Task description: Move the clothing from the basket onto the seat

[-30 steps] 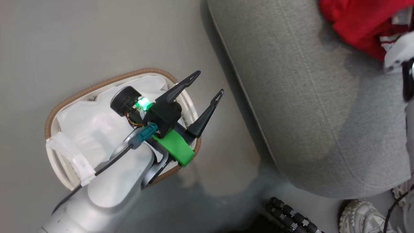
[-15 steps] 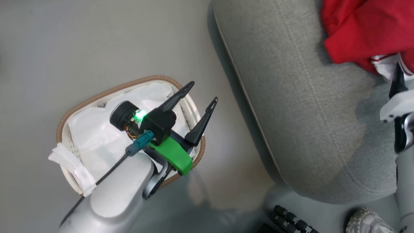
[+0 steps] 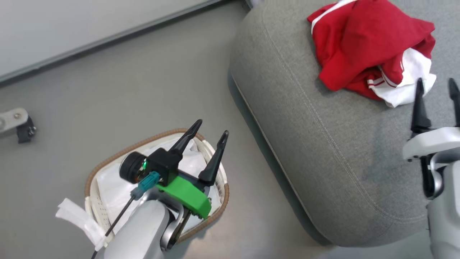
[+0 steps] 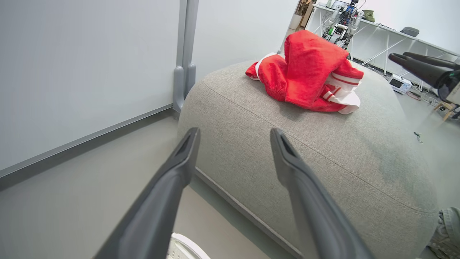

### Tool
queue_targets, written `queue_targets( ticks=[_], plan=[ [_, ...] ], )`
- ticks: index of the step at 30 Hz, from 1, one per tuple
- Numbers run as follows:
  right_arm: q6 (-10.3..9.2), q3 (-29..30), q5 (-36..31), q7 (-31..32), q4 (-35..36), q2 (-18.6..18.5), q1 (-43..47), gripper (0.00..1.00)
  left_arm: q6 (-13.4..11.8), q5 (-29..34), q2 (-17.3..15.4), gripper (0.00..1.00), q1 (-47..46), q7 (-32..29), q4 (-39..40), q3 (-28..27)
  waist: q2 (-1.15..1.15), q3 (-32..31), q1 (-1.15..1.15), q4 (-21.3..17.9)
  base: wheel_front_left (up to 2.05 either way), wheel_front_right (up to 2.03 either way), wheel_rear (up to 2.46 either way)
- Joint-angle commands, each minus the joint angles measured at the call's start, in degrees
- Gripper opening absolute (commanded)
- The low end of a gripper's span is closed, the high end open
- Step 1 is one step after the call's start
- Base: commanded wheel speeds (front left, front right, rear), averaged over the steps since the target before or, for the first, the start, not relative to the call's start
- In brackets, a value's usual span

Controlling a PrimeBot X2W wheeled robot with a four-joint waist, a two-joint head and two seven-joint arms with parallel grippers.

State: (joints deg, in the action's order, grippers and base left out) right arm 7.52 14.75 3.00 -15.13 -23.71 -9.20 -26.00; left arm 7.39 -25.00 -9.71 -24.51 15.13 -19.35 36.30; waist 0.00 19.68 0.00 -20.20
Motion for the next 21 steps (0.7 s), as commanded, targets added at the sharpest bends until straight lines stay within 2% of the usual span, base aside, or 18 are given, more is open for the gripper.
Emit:
queue_targets(
  ticks=[1,10,21],
  plan=[
    [-0.06,-1.5,1.1,0.0,1.0,0.5,1.1,1.00,0.2,0.6,0.4,1.00,1.6,0.0,-0.4,-1.3,0.00,-4.7,0.00,2.0,0.00,0.00,0.00],
    [-0.06,-8.4,2.8,0.0,4.7,3.9,1.7,1.00,-0.1,6.0,2.5,1.00,7.0,0.0,-0.6,-13.2,0.00,-7.1,0.00,8.8,0.00,0.00,0.00],
    [-0.06,-14.7,2.7,0.0,2.8,6.0,3.9,1.00,-0.9,10.9,4.8,1.00,12.2,0.0,-1.7,-26.9,0.00,-9.7,0.00,15.5,0.00,0.00,0.00]
  ],
)
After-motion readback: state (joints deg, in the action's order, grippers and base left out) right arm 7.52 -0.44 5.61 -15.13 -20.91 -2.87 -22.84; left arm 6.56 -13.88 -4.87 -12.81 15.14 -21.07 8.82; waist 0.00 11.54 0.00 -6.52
